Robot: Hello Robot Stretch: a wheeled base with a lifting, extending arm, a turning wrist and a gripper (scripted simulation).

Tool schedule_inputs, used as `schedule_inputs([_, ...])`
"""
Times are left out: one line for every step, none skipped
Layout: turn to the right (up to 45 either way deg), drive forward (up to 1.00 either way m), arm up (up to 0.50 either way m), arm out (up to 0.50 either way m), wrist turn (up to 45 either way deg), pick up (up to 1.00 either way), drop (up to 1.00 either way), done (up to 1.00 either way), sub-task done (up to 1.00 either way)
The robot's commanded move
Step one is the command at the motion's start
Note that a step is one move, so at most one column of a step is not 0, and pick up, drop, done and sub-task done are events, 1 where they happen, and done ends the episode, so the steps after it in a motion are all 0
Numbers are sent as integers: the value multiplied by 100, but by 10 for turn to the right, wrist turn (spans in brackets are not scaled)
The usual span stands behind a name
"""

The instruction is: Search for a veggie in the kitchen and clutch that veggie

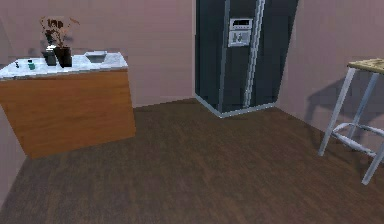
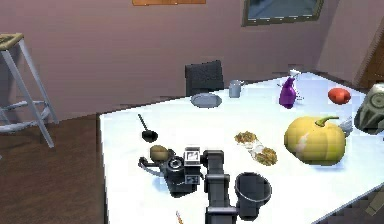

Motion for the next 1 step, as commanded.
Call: schedule_inputs([0, 0, 0, 0, 0, 0, 0, 100, 0])
